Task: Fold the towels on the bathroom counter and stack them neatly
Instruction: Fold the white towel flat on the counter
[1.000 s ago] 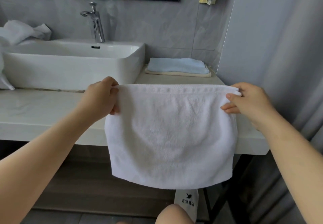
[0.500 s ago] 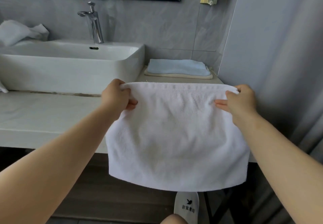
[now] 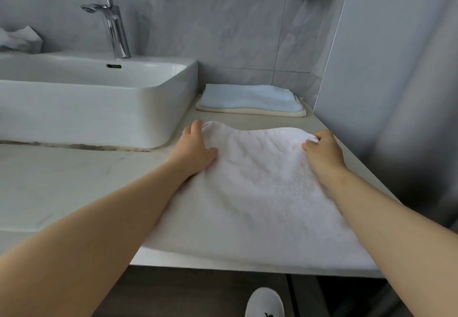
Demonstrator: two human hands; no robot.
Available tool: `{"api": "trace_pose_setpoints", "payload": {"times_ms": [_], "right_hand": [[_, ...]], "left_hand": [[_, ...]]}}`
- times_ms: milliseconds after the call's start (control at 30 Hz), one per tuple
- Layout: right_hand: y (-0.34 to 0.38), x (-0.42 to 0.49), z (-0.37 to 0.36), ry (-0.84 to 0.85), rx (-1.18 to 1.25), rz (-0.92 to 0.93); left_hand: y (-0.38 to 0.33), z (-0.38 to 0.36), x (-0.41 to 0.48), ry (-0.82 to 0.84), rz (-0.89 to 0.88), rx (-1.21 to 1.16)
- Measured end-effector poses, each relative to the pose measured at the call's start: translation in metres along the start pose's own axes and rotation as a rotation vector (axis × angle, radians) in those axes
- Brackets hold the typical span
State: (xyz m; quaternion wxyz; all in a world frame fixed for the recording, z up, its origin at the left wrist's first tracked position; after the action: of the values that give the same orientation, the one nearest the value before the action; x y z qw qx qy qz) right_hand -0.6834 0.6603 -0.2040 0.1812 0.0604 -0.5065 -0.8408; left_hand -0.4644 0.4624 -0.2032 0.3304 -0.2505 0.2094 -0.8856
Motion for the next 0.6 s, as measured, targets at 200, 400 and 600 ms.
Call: {"api": "trace_pose_setpoints", "payload": {"times_ms": [200,400,600], "right_hand": [[0.011,0.039,-0.021,0.028,-0.008,0.080],[0.028,0.047,-0.047,0.111,-0.201,0.254],[0.029,0.027,-0.069,0.241,-0.847,0.311]], "left_hand": [[0.008,-0.020,0.036,0.120,-0.037,0.107],[0.022,-0.044,0.053,0.370,-0.028,0.414],[-0.009,-0.029,0.054,0.367,-0.080,0.728]]}}
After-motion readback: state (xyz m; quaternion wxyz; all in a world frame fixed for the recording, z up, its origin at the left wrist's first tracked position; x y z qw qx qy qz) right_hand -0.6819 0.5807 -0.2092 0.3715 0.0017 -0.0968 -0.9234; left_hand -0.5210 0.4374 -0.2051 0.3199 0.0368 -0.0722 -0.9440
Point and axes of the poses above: each hand's wrist, its own x-axis towards the middle knuckle, its own z-axis out of the back of the hand, y = z × x, the point moved 10 cm from there along x, towards the middle knuckle, and after that the axes turned 9 degrees about -z, right-handed, at the moved point
